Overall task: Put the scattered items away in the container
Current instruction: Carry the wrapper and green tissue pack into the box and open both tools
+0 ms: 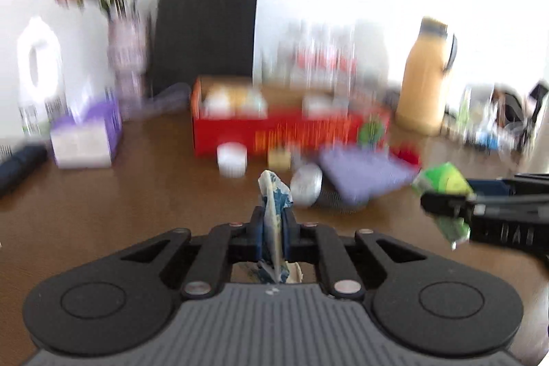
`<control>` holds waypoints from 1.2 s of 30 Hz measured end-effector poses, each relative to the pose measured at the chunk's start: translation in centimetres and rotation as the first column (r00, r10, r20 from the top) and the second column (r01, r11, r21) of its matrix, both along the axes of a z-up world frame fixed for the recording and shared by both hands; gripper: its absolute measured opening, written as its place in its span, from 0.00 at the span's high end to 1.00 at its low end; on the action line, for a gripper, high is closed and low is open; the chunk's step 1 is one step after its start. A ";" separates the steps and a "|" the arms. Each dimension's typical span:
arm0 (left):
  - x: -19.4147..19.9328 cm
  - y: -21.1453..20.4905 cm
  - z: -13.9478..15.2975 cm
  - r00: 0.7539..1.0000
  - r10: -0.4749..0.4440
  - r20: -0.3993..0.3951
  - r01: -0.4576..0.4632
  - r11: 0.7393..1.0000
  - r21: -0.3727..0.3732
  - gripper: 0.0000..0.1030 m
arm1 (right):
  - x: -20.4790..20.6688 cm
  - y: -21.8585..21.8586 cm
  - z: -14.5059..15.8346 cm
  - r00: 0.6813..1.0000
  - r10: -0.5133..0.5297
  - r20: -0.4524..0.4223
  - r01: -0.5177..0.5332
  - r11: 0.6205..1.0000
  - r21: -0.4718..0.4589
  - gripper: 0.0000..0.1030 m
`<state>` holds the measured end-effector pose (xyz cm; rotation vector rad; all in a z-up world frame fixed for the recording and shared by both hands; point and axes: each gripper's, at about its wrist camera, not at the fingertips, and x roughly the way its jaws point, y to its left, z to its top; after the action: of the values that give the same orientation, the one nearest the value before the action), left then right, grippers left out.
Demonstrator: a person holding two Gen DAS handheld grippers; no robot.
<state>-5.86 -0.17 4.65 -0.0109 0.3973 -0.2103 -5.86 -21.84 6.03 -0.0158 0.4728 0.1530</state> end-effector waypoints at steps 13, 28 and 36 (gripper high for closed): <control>6.4 -2.8 5.8 0.950 0.002 0.314 0.015 0.998 -0.053 0.88 | 4.9 -3.6 4.7 0.956 -0.071 0.284 0.030 0.989 0.146 0.58; 42.8 -6.7 3.2 0.894 0.015 -0.449 -0.085 0.987 -0.135 0.87 | 42.9 -4.7 5.8 0.937 0.085 -0.338 0.037 0.940 0.339 0.58; 45.4 -6.8 -1.1 0.847 0.037 -0.530 -0.095 0.992 -0.083 0.60 | 48.2 -2.3 -1.6 0.853 -0.025 -0.521 0.117 0.983 0.143 0.57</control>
<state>39.55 -7.00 3.54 -0.1922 0.9380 -0.1569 42.37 -24.17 4.45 0.2176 1.0007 0.1226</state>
